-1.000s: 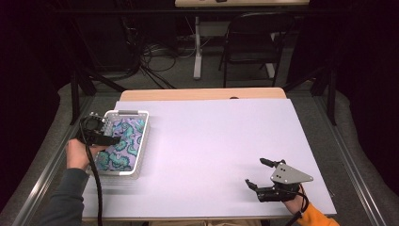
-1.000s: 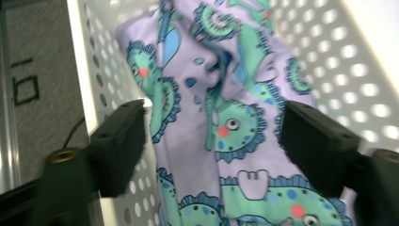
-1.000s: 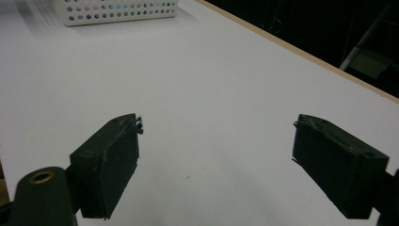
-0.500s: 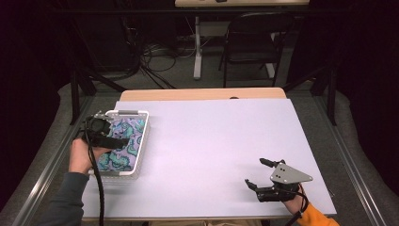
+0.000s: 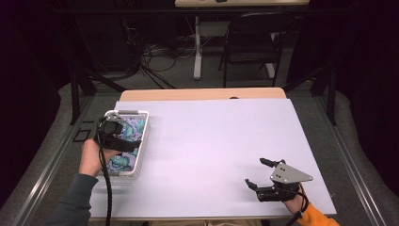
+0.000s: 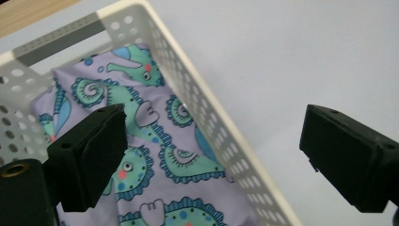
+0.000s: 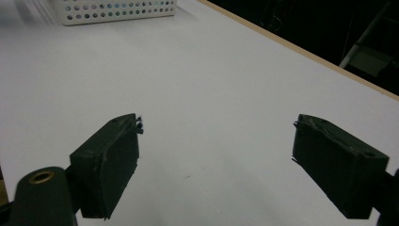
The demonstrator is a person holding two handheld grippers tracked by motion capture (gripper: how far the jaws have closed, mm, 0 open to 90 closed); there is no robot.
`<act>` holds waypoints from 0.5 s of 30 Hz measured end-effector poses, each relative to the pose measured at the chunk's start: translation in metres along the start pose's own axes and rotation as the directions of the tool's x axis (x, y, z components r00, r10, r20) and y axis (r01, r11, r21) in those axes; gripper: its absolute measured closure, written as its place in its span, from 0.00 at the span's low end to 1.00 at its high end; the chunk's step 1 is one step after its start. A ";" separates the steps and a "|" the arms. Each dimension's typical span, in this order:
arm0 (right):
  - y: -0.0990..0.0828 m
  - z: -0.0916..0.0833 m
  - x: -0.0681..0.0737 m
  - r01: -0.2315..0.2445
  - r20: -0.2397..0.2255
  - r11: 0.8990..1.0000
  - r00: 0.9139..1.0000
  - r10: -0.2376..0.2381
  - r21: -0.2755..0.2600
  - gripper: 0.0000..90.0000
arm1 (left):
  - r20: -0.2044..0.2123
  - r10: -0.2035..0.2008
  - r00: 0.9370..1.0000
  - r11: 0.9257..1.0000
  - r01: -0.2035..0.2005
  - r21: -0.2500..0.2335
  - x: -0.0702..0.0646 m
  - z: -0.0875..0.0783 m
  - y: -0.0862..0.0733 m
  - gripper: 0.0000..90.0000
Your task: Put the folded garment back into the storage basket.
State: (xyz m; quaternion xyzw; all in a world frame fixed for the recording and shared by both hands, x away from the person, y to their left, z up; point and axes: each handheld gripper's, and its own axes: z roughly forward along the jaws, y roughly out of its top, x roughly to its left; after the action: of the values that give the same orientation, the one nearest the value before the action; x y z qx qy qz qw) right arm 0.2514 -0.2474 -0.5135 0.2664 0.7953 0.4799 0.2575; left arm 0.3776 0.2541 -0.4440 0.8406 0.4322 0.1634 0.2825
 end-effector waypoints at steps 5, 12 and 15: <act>0.000 0.000 0.000 0.003 0.002 1.000 1.000 -0.003 0.000 0.16 | 0.018 0.025 1.000 1.000 -0.025 -0.012 -0.013 0.003 0.002 0.08; 0.000 0.000 0.000 0.001 0.001 1.000 1.000 -0.001 0.004 0.16 | 0.037 0.049 0.998 0.999 -0.048 -0.022 -0.027 0.007 0.003 0.03; 0.000 0.000 0.000 -0.001 0.001 1.000 1.000 0.001 0.002 0.16 | 0.043 0.059 0.997 0.998 -0.058 -0.026 -0.034 0.008 0.004 0.02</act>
State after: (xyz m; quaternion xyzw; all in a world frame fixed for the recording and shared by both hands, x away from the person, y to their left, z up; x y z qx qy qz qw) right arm 0.2514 -0.2475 -0.5136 0.2670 0.7954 0.4792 0.2575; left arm 0.3648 0.2218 -0.4492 0.8527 0.3993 0.1583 0.2972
